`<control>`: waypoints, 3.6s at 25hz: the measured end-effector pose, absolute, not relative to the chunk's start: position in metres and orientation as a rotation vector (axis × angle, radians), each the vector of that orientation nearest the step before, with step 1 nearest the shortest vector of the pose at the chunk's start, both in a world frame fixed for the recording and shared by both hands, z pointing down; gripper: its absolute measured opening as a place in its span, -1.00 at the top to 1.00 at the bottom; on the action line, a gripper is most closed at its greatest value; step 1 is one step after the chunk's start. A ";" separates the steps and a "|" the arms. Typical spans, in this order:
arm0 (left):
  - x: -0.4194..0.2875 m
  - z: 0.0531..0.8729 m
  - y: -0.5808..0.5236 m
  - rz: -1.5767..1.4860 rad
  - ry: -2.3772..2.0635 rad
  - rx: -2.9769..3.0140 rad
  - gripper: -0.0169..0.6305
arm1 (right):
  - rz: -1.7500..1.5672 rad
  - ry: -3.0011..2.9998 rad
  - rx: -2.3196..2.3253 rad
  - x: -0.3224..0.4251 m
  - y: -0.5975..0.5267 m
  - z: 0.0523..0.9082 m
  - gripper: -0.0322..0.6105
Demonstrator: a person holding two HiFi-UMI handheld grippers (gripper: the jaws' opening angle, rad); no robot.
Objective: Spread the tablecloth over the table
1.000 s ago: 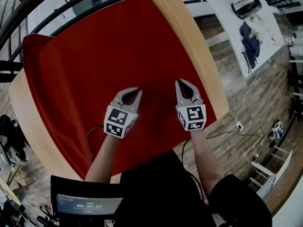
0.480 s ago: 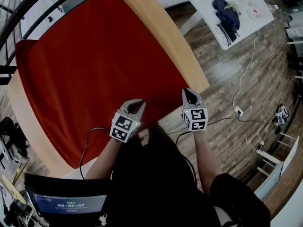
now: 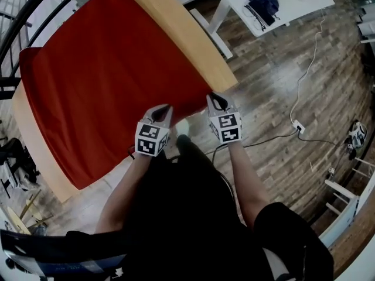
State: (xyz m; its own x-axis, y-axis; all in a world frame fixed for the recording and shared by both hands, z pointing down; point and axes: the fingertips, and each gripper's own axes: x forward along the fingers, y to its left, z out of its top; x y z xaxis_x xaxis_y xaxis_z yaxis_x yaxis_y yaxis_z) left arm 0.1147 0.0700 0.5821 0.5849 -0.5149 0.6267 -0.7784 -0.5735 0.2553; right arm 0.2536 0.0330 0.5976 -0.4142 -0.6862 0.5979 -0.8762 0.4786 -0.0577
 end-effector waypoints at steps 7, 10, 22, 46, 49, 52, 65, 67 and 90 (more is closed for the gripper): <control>0.138 0.578 0.087 0.777 -1.042 2.314 0.93 | 0.582 -2.237 1.230 0.266 0.035 0.620 0.49; 0.142 0.580 0.093 0.807 -1.038 2.279 0.93 | 0.614 -2.231 1.207 0.267 0.033 0.632 0.56; 0.136 0.554 0.002 0.623 -1.175 2.124 0.23 | 0.296 -2.460 1.017 0.176 0.086 0.544 0.84; -0.239 0.592 0.106 0.241 -1.482 1.517 0.92 | 0.078 -2.598 -0.013 -0.110 0.230 0.509 0.82; -0.281 0.617 0.139 0.252 -1.479 1.448 0.87 | 0.189 -2.570 -0.056 -0.131 0.230 0.511 0.73; -0.284 0.615 0.146 0.401 -1.442 1.596 0.51 | 0.305 -2.551 0.124 -0.135 0.185 0.514 0.70; -0.258 0.618 0.116 0.266 -1.218 1.686 0.90 | 0.779 -2.397 0.341 -0.200 0.122 0.555 0.19; -0.256 0.612 0.114 0.174 -1.141 1.697 0.91 | 0.740 -2.394 0.260 -0.206 0.153 0.553 0.12; -0.188 0.519 0.113 0.245 -0.930 2.289 0.17 | 0.300 -2.196 1.025 -0.058 0.029 0.531 0.85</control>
